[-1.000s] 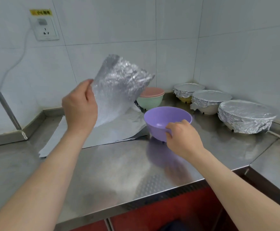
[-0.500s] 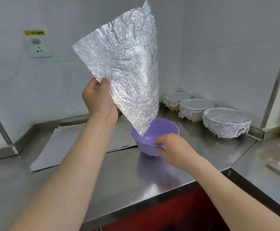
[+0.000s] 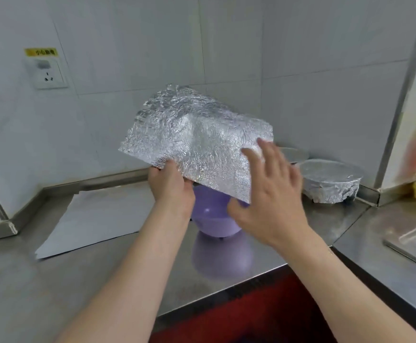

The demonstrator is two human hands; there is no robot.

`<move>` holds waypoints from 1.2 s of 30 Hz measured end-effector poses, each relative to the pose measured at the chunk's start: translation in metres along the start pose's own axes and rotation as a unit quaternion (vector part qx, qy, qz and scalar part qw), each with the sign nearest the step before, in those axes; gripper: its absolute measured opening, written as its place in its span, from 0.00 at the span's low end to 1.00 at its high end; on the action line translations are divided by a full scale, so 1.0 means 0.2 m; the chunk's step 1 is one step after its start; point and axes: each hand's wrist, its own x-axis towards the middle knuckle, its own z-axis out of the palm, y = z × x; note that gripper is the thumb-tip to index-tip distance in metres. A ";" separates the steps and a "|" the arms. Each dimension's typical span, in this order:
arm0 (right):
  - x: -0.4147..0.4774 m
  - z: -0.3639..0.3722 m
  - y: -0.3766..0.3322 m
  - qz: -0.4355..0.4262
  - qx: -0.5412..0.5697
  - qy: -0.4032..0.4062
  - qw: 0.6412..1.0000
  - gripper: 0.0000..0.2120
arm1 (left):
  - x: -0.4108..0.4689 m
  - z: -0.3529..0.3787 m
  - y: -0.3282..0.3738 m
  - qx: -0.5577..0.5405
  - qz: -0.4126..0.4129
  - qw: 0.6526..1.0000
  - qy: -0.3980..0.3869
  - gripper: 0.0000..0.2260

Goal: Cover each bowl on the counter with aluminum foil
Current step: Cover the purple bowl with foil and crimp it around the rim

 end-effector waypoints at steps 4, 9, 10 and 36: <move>0.00 0.18 -0.06 -0.058 -0.104 -0.044 0.992 0.31 | -0.04 -0.02 -0.07 0.035 -0.031 0.999 -0.021 0.11; 0.07 0.21 0.01 -0.077 -0.101 -0.030 0.991 0.25 | -0.08 -0.10 -0.04 0.042 -0.059 0.989 -0.131 0.09; 0.08 0.19 0.03 -0.066 -0.103 -0.043 0.992 0.24 | -0.08 -0.14 -0.04 0.089 -0.029 0.982 -0.162 0.08; -0.08 0.26 0.24 -0.174 -0.084 -0.106 0.975 0.17 | -0.02 -0.38 -0.04 0.729 0.435 0.420 -0.321 0.20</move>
